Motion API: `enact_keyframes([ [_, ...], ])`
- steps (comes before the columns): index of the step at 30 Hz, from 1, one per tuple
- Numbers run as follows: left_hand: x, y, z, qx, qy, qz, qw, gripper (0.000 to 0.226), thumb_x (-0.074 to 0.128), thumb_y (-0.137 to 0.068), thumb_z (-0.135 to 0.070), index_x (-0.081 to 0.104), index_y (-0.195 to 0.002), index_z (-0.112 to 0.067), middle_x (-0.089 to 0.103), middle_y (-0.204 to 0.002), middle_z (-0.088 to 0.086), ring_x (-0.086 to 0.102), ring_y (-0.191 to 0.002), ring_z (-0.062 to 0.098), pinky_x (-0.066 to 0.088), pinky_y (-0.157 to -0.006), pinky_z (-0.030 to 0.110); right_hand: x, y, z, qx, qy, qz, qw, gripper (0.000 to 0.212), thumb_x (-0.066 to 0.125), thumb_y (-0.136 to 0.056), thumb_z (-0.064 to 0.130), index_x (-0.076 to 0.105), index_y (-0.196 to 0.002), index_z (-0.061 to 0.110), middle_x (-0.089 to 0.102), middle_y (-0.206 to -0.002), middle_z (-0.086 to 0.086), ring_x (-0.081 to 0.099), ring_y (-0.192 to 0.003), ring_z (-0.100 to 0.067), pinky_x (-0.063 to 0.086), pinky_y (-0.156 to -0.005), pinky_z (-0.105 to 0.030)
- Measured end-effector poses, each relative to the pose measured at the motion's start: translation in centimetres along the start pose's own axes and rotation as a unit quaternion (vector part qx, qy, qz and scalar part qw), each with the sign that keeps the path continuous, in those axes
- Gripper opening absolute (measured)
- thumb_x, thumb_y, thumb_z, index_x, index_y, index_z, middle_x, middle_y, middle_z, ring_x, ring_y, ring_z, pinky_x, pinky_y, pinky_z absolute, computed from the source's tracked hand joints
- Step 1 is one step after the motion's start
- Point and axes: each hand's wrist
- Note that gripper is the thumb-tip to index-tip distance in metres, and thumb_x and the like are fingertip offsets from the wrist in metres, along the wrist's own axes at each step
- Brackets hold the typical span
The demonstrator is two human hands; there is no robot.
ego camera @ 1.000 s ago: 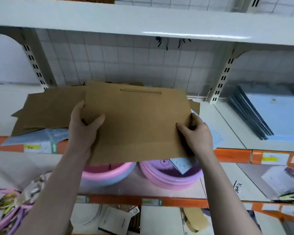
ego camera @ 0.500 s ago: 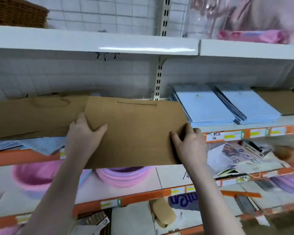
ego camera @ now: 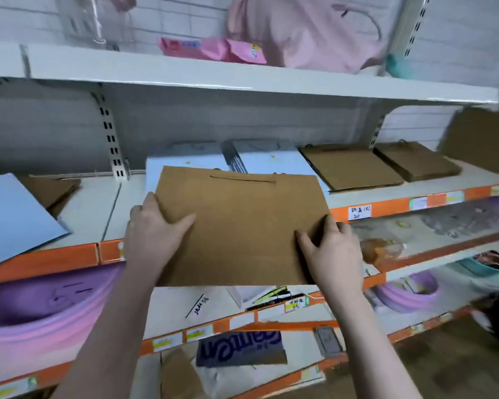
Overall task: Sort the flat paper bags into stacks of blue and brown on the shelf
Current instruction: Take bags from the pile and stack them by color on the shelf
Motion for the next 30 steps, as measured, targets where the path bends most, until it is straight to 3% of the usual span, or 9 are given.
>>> enact_keyframes([
  [11, 15.1, -2.8, -11.3, 0.036, -0.021, -0.015, 0.999, 0.07, 0.069, -0.078, -0.045, 0.042, -0.13, -0.007, 0.047, -0.117, 0.021, 0.049, -0.108, 0.041, 0.042, -0.086, 0.046, 1.2, -13.8, -11.9, 0.028, -0.008, -0.002, 1.0, 0.064, 0.052, -0.09, 0.047, 0.039, -0.138, 0.006, 0.048, -0.126, -0.017, 0.042, -0.117, -0.034, 0.032, -0.096, -0.038],
  [17, 24.5, -7.0, -18.1, 0.019, -0.014, 0.0, 1.0, 0.067, 0.069, -0.077, -0.047, 0.043, -0.125, -0.009, 0.047, -0.119, 0.021, 0.049, -0.11, 0.04, 0.042, -0.085, 0.045, 1.8, -24.5, -17.3, 0.037, -0.002, 0.002, 0.999, 0.064, 0.05, -0.091, 0.048, 0.038, -0.139, 0.009, 0.047, -0.128, -0.014, 0.041, -0.118, -0.032, 0.034, -0.095, -0.038],
  [22, 29.7, -9.1, -23.7, 0.017, -0.027, -0.003, 0.999, 0.074, 0.068, -0.078, -0.047, 0.039, -0.136, -0.01, 0.045, -0.127, 0.02, 0.047, -0.115, 0.039, 0.042, -0.089, 0.044, 1.9, -31.6, -21.4, 0.038, -0.001, 0.002, 0.999, 0.066, 0.051, -0.09, 0.048, 0.038, -0.14, 0.006, 0.049, -0.128, -0.018, 0.044, -0.116, -0.035, 0.034, -0.097, -0.038],
  [25, 32.4, -9.5, -26.2, 0.021, -0.031, -0.012, 0.999, 0.069, 0.069, -0.078, -0.045, 0.042, -0.13, -0.009, 0.047, -0.121, 0.02, 0.049, -0.11, 0.039, 0.042, -0.085, 0.043, 2.2, -35.1, -23.8, 0.03, -0.015, 0.019, 0.999, 0.066, 0.049, -0.091, 0.049, 0.039, -0.14, 0.007, 0.049, -0.13, -0.016, 0.044, -0.118, -0.033, 0.035, -0.099, -0.039],
  [30, 37.6, -8.9, -29.2, 0.007, -0.058, -0.035, 0.998, 0.066, 0.07, -0.077, -0.041, 0.044, -0.125, -0.004, 0.05, -0.115, 0.023, 0.048, -0.108, 0.04, 0.04, -0.086, 0.043, 2.9, -40.6, -28.7, -0.016, -0.053, 0.046, 0.997, 0.053, 0.051, -0.089, 0.048, 0.051, -0.123, 0.007, 0.055, -0.117, -0.014, 0.05, -0.106, -0.03, 0.044, -0.093, -0.043],
])
Point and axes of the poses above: each hand's wrist, its own y-axis away from the middle knuckle, its own x-axis out of the palm, z = x × y
